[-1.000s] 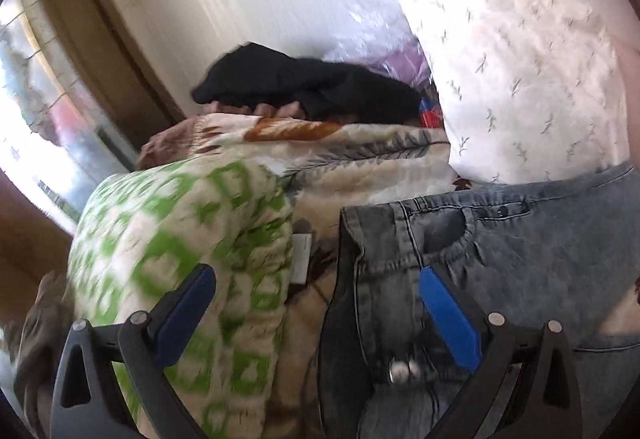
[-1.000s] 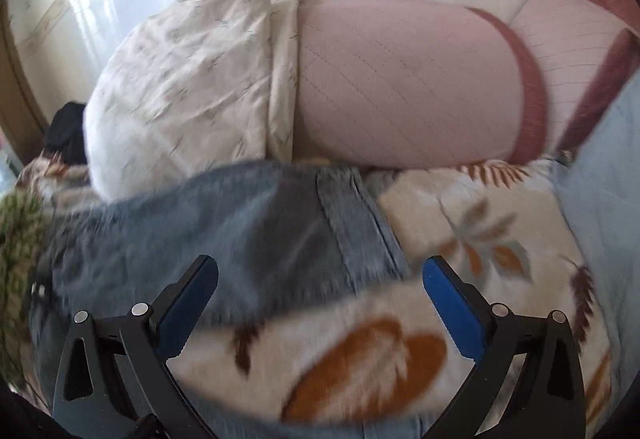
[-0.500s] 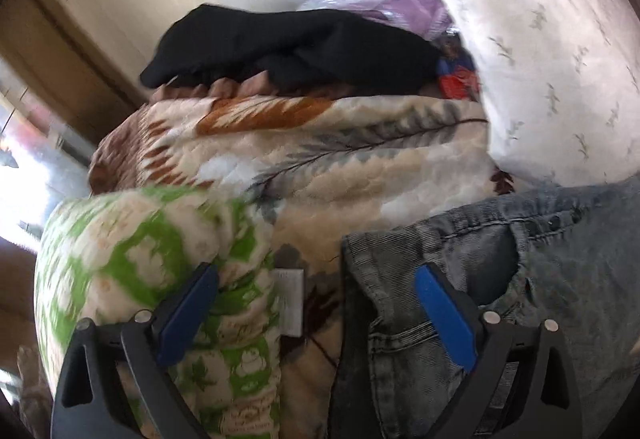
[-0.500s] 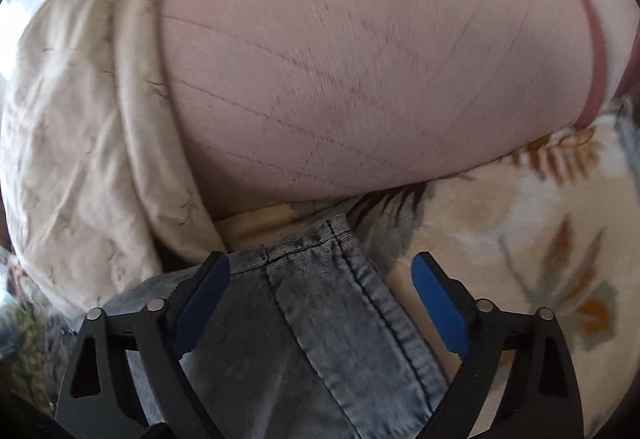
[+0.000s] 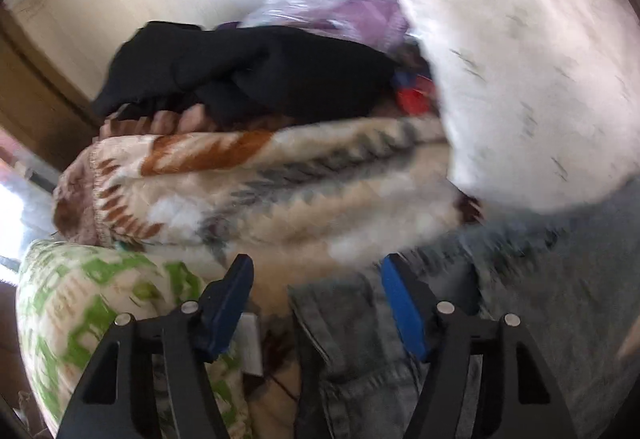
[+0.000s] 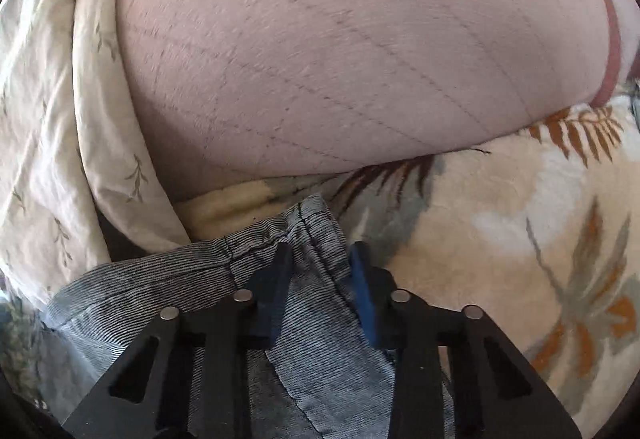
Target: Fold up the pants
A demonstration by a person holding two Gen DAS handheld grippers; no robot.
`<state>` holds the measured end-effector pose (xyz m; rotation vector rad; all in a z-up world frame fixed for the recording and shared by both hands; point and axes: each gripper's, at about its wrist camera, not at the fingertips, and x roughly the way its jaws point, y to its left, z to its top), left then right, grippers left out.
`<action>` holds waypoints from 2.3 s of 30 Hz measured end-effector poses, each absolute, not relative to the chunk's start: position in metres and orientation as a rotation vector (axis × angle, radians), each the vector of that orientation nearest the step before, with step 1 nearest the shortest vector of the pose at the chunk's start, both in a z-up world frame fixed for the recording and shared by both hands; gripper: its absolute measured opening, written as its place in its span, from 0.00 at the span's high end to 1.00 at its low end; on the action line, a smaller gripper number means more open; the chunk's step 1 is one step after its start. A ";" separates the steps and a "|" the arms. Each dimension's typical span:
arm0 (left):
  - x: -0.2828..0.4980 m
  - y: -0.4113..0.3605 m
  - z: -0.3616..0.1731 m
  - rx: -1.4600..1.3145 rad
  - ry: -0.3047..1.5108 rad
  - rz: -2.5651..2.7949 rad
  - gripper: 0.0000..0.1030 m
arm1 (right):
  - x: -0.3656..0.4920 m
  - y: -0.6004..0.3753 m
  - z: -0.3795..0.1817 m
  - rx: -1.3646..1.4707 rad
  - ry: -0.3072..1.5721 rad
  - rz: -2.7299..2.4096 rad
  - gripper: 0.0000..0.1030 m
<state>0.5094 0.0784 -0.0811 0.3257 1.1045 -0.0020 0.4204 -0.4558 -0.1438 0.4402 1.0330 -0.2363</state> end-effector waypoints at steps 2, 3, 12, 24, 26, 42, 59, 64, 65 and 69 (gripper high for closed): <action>0.521 0.086 -0.083 0.287 1.122 0.025 0.33 | 0.416 -0.455 -0.145 0.438 1.022 -0.240 0.77; 0.524 0.090 -0.087 0.253 1.154 0.023 0.33 | 0.414 -0.454 -0.145 0.426 1.021 -0.243 0.77; 0.531 0.103 -0.124 0.095 1.249 -0.076 0.98 | 0.415 -0.447 -0.156 0.419 1.000 -0.254 0.78; 0.510 0.138 -0.089 -0.030 1.219 -0.032 0.99 | 0.387 -0.453 -0.121 0.457 0.919 -0.256 0.85; 0.506 0.143 -0.091 -0.080 1.234 -0.025 0.97 | 0.382 -0.452 -0.113 0.450 0.910 -0.260 0.85; 0.519 0.148 -0.139 -0.188 1.275 -0.107 0.99 | 0.391 -0.439 -0.141 0.441 0.927 -0.249 0.85; 0.505 0.169 -0.135 -0.347 1.336 -0.021 0.59 | 0.380 -0.442 -0.104 0.447 0.931 -0.249 0.85; 0.505 0.167 -0.150 -0.305 1.329 -0.054 0.96 | 0.386 -0.451 -0.110 0.459 0.928 -0.255 0.85; 0.503 0.166 -0.148 -0.288 1.316 -0.057 0.96 | 0.388 -0.453 -0.113 0.464 0.929 -0.257 0.85; 0.495 0.158 -0.133 -0.287 1.251 -0.073 0.96 | 0.386 -0.454 -0.117 0.462 0.917 -0.261 0.85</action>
